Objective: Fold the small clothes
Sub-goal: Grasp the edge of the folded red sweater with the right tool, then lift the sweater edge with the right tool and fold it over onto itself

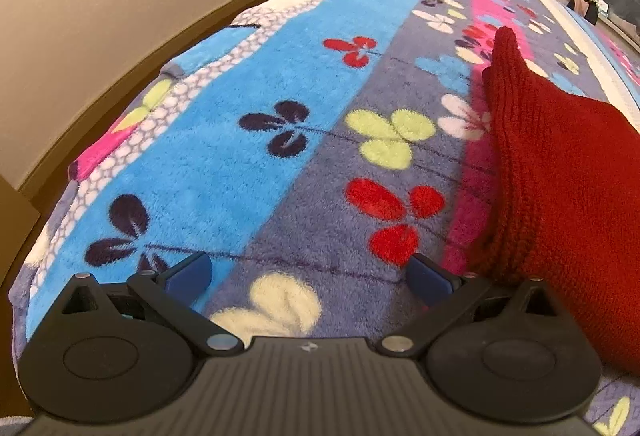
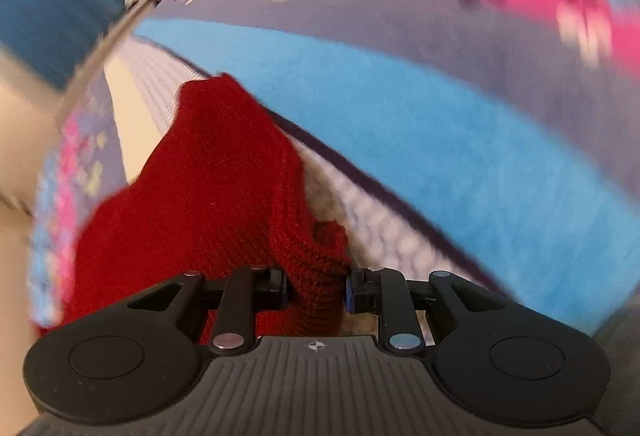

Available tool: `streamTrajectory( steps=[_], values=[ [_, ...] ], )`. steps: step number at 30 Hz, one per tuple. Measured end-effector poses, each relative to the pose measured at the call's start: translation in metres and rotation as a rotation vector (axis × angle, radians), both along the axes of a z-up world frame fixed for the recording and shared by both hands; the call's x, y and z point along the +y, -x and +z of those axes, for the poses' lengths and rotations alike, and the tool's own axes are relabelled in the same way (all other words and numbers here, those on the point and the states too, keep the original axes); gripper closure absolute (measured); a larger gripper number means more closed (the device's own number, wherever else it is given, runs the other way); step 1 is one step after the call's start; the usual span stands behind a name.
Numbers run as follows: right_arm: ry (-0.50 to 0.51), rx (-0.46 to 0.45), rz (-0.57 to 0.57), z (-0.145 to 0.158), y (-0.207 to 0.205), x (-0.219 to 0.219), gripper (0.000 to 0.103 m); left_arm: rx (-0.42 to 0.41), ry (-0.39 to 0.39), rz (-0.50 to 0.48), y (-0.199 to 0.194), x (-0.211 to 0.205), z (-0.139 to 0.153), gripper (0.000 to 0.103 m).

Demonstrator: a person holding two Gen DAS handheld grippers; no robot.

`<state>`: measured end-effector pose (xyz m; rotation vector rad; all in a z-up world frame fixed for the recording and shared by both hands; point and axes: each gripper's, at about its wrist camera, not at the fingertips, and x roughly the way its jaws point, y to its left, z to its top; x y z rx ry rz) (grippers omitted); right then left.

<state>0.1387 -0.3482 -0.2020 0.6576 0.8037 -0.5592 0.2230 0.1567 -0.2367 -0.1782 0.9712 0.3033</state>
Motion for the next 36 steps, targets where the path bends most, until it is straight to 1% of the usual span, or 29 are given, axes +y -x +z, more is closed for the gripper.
streamTrajectory(
  steps=[3,5,6,8,10,11,12,13,14,16,17,18,19,20,22,25,26,28,30,32,33,35,36],
  values=[
    [0.306,-0.045,0.173,0.057,-0.029,0.058,0.082,-0.005,0.029,0.004,-0.002,0.004,0.001,0.000],
    [0.491,-0.112,0.326,0.091,-0.049,0.114,0.082,-0.006,0.062,0.010,-0.003,0.009,0.003,0.000],
    [0.586,-0.144,0.421,0.103,-0.059,0.149,0.082,-0.011,0.088,0.019,-0.002,0.014,0.004,0.000],
    [0.743,-0.201,0.616,0.111,-0.074,0.220,0.082,-0.026,0.135,0.052,0.000,0.027,0.009,0.000],
    [0.856,-0.246,0.822,0.100,-0.075,0.292,0.082,-0.049,0.168,0.117,0.005,0.045,0.013,0.000],
    [0.892,-0.259,0.922,0.086,-0.073,0.325,0.082,-0.057,0.178,0.149,0.008,0.053,0.015,0.000],
    [0.906,-0.260,1.020,0.069,-0.073,0.355,0.082,-0.061,0.193,0.187,0.010,0.062,0.015,0.000],
    [0.906,-0.254,1.094,0.053,-0.076,0.376,0.082,-0.060,0.216,0.216,0.011,0.069,0.014,0.000],
    [0.907,-0.233,1.183,0.029,-0.073,0.397,0.082,-0.060,0.243,0.233,0.012,0.076,0.013,0.000],
    [0.908,-0.154,1.330,-0.010,-0.065,0.423,0.082,-0.067,0.265,0.247,0.014,0.082,0.013,0.000],
    [0.928,-0.130,1.343,-0.023,-0.060,0.427,0.081,-0.066,0.258,0.242,0.013,0.081,0.013,0.000],
    [0.954,-0.125,1.339,-0.030,-0.058,0.426,0.081,-0.062,0.250,0.237,0.012,0.079,0.014,0.000],
    [0.934,-0.134,1.335,-0.028,-0.061,0.423,0.081,-0.060,0.247,0.233,0.012,0.078,0.014,0.000],
    [0.890,-0.148,1.323,-0.020,-0.066,0.418,0.081,-0.059,0.249,0.230,0.011,0.077,0.013,0.000],
    [0.866,-0.186,1.303,-0.003,-0.071,0.414,0.081,-0.061,0.253,0.231,0.009,0.077,0.013,0.000],
    [0.844,-0.277,1.249,0.025,-0.061,0.411,0.082,-0.061,0.254,0.231,0.008,0.076,0.012,0.000],
    [0.838,-0.287,1.244,0.032,-0.049,0.414,0.082,-0.061,0.254,0.231,0.008,0.077,0.012,0.000],
    [0.816,-0.259,1.274,0.028,-0.046,0.415,0.081,-0.061,0.251,0.230,0.008,0.077,0.012,0.000],
    [0.811,-0.223,1.312,0.009,-0.043,0.421,0.081,-0.060,0.244,0.225,0.009,0.077,0.011,0.000],
    [0.837,-0.192,1.354,-0.011,-0.046,0.426,0.081,-0.058,0.235,0.222,0.008,0.076,0.010,0.000],
    [0.841,-0.193,1.361,-0.015,-0.045,0.427,0.080,-0.056,0.230,0.222,0.008,0.075,0.010,0.000],
    [0.831,-0.201,1.376,-0.020,-0.044,0.426,0.074,-0.055,0.222,0.218,0.007,0.073,0.010,0.000],
    [0.807,-0.197,1.372,-0.018,-0.046,0.424,0.069,-0.055,0.219,0.216,0.007,0.073,0.010,0.000]
  ],
)
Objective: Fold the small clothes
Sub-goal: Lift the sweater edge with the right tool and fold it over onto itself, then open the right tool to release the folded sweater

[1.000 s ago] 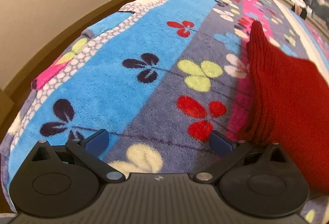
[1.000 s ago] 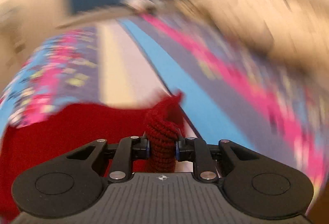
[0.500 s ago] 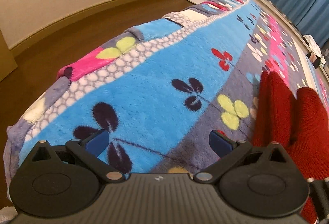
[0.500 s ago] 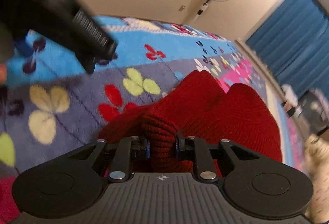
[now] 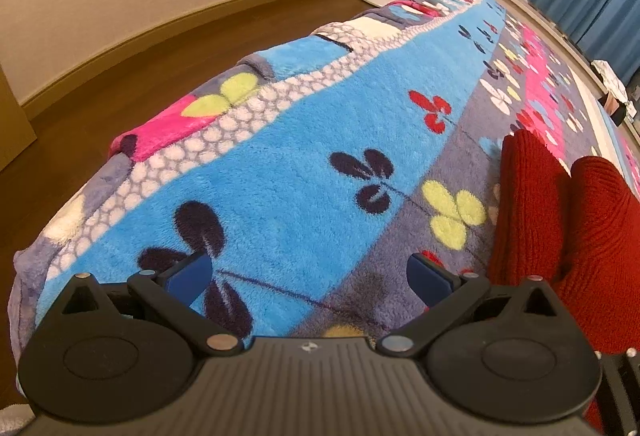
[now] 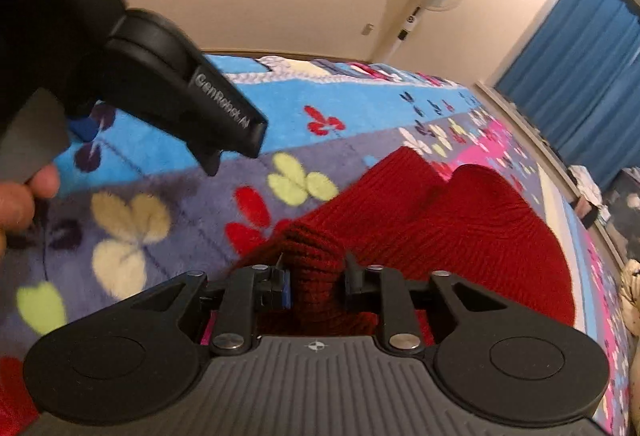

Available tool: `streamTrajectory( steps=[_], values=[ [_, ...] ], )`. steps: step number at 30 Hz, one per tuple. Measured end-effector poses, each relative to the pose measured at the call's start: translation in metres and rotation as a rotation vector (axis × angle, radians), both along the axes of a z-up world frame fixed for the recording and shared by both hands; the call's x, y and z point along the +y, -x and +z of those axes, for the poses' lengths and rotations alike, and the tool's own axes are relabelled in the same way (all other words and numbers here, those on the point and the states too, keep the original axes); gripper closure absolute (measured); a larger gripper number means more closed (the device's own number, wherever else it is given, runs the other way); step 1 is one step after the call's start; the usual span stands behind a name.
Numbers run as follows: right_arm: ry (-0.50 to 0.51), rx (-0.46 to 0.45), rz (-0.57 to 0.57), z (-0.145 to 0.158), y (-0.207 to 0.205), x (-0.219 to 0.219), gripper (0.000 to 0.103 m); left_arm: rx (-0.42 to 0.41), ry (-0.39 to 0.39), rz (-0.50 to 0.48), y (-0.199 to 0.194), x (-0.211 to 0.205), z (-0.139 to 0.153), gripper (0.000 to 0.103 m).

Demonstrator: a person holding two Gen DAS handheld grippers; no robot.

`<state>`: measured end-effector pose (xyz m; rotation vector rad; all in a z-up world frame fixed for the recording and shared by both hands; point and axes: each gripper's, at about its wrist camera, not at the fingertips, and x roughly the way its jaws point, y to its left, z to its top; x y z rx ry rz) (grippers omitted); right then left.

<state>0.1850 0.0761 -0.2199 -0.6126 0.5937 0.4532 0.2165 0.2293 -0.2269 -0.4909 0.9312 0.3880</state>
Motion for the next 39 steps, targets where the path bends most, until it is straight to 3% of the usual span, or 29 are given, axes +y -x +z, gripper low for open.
streamTrajectory(
  steps=[2,4,6,8,9,10,12,14,18,23,25,28,30,34,39],
  values=[
    [-0.053,0.054,-0.027,0.013,-0.004,-0.005,0.061,0.001,-0.004,-0.003,0.000,-0.001,0.000,0.000],
    [-0.178,0.111,-0.031,0.036,-0.001,-0.017,0.039,0.000,-0.004,-0.004,0.000,-0.001,0.000,0.000],
    [-0.306,0.103,-0.068,0.059,0.012,-0.035,0.034,-0.001,-0.002,-0.001,0.000,-0.001,0.000,0.000],
    [-0.336,0.036,-0.128,0.070,0.021,-0.049,0.035,-0.001,-0.005,-0.002,0.000,-0.002,0.000,0.000],
    [-0.331,0.000,-0.163,0.069,0.021,-0.053,0.042,0.000,-0.008,-0.004,0.000,-0.002,0.000,0.000],
    [-0.303,-0.015,-0.197,0.064,0.017,-0.054,0.062,0.001,-0.012,-0.008,0.000,-0.002,0.000,0.000],
    [-0.273,0.067,-0.241,0.043,-0.004,-0.053,0.076,-0.002,-0.020,-0.020,0.001,-0.005,0.001,0.000],
    [-0.223,0.225,-0.225,0.015,-0.018,-0.047,0.080,-0.003,-0.030,-0.027,0.002,-0.007,0.001,0.000],
    [-0.180,0.211,-0.164,0.009,-0.009,-0.039,0.093,-0.003,-0.030,-0.025,0.001,-0.008,0.001,0.000],
    [-0.179,0.217,-0.155,0.016,-0.002,-0.041,0.093,-0.012,-0.041,-0.061,-0.001,-0.015,0.003,0.000],
    [-0.223,0.255,-0.173,0.031,0.006,-0.045,0.092,-0.016,-0.051,-0.072,-0.001,-0.018,0.003,0.000],
    [-0.312,0.339,-0.195,0.068,0.043,-0.063,0.080,-0.012,-0.081,-0.095,0.002,-0.022,0.005,0.000],
    [-0.317,0.315,-0.196,0.089,0.074,-0.078,0.053,-0.007,-0.105,-0.114,0.010,-0.027,0.009,0.000],
    [-0.288,0.247,-0.253,0.119,0.142,-0.116,0.022,-0.001,-0.082,-0.148,0.042,-0.037,0.031,0.000],
    [-0.296,0.190,-0.308,0.144,0.205,-0.145,0.017,0.006,-0.040,-0.229,0.105,-0.061,0.065,0.000]
  ],
)
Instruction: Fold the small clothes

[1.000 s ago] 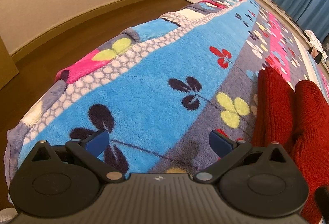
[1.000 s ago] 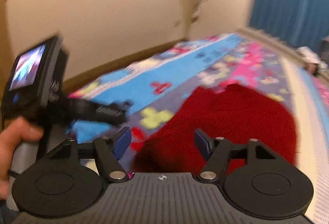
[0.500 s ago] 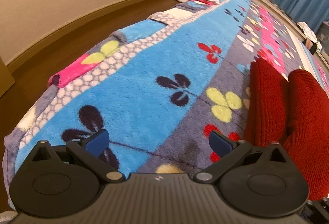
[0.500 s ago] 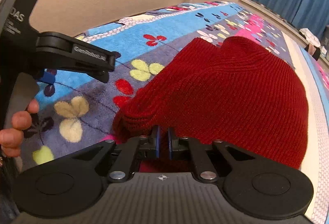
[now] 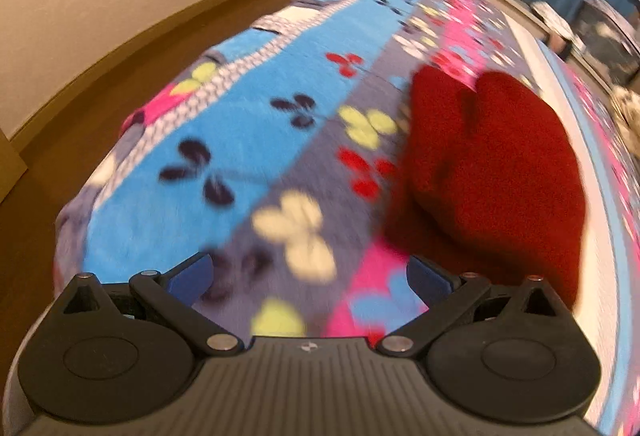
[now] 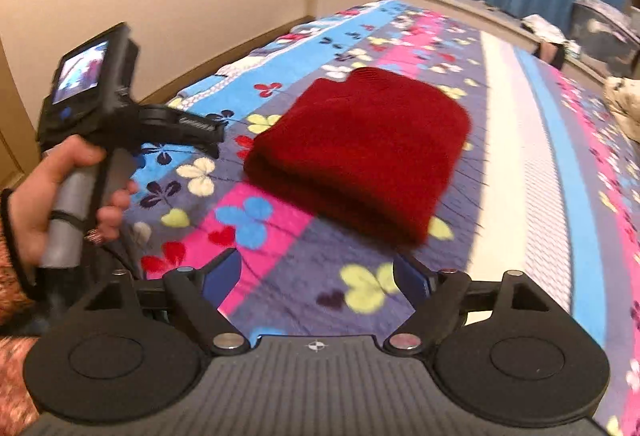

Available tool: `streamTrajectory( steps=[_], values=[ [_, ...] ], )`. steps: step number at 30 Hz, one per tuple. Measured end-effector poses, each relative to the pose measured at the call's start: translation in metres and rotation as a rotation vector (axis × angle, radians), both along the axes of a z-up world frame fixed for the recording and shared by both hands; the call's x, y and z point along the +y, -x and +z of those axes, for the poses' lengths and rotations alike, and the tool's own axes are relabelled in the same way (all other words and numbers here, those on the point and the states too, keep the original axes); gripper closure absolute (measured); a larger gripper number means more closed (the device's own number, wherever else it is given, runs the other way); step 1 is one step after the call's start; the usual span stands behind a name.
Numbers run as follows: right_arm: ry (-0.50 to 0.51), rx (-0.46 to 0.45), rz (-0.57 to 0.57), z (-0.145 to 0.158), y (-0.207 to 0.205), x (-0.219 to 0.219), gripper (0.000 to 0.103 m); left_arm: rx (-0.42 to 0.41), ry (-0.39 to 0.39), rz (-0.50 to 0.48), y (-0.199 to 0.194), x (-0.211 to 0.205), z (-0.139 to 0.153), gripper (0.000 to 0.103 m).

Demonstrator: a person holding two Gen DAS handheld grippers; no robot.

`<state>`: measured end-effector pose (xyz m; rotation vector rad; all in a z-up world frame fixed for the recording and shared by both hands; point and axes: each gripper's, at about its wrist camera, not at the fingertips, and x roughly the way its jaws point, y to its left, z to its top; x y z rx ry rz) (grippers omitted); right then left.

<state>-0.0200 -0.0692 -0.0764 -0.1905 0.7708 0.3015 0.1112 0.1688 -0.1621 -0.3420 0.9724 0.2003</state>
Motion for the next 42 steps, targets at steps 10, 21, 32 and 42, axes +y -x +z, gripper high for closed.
streamTrajectory(
  steps=[10,21,32,42],
  values=[
    [-0.060,-0.178,0.044,0.028,0.069,-0.022,0.013,-0.061,-0.067,-0.114,0.102,-0.046,0.067,0.000],
    [-0.097,-0.220,0.033,0.036,0.099,-0.045,0.011,-0.093,-0.068,-0.132,0.134,-0.073,0.100,0.000],
    [-0.132,-0.133,0.030,0.015,0.065,-0.054,0.010,-0.045,-0.058,-0.136,0.108,-0.082,0.093,0.000],
    [-0.133,-0.043,0.019,-0.005,-0.009,-0.072,0.010,0.039,-0.012,-0.112,0.042,-0.086,0.063,0.000]
  ],
)
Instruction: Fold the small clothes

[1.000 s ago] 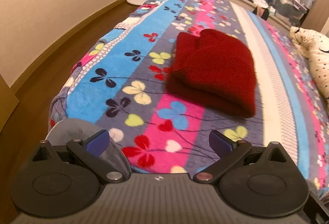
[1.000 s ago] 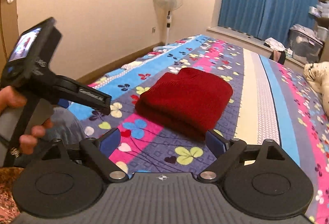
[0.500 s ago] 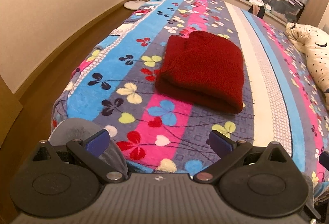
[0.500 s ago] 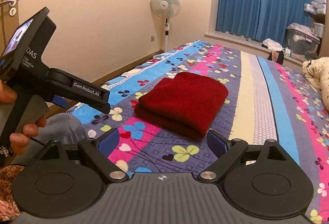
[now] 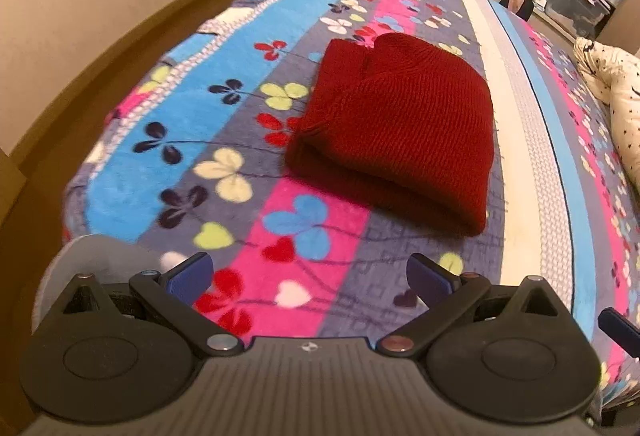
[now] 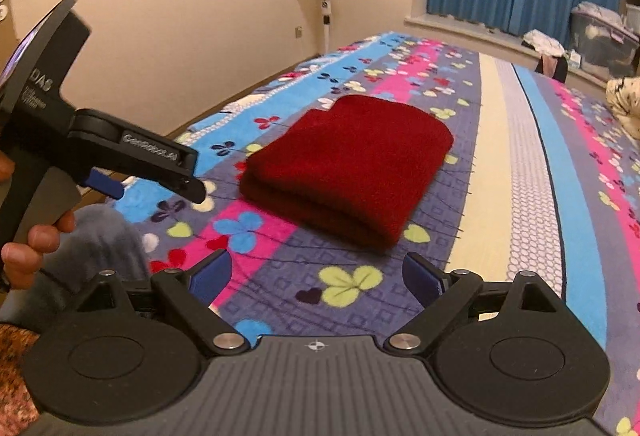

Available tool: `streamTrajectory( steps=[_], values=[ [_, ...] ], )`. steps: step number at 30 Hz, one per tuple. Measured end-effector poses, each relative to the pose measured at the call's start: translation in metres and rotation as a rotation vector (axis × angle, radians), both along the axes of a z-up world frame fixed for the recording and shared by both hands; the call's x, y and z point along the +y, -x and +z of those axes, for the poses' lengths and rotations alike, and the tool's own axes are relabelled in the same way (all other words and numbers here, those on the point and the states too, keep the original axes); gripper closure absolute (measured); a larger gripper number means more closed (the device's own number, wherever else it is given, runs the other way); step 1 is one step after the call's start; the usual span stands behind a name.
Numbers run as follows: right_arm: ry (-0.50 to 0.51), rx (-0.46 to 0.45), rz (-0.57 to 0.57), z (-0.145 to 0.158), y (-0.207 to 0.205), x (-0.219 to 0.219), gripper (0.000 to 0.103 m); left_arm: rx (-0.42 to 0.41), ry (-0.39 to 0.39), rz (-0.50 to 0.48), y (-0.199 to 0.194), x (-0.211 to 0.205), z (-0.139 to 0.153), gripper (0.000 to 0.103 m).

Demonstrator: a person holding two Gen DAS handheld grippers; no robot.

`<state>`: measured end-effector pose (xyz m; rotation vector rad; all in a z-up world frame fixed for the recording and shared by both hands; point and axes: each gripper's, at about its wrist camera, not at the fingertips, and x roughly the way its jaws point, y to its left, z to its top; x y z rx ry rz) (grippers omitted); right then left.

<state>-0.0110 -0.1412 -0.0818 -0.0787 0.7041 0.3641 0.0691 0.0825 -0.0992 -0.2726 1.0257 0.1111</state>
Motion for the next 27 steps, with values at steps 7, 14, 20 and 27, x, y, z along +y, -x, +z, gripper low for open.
streamTrajectory(
  steps=[7,14,20,27],
  values=[
    [-0.073,0.147,-0.111,-0.023,-0.116,-0.059,0.010,0.070,0.141,0.081,-0.076,0.007,-0.034,0.000],
    [-0.405,0.419,-0.155,-0.069,-0.306,-0.113,0.009,0.087,0.339,0.159,-0.142,0.009,-0.069,0.000],
    [-0.430,0.482,-0.243,-0.120,-0.420,-0.116,0.009,0.086,0.410,0.230,-0.162,0.020,-0.107,0.000],
    [-0.515,0.574,-0.167,-0.154,-0.481,-0.100,0.003,0.093,0.551,0.305,-0.168,0.044,-0.136,0.000]
  ],
)
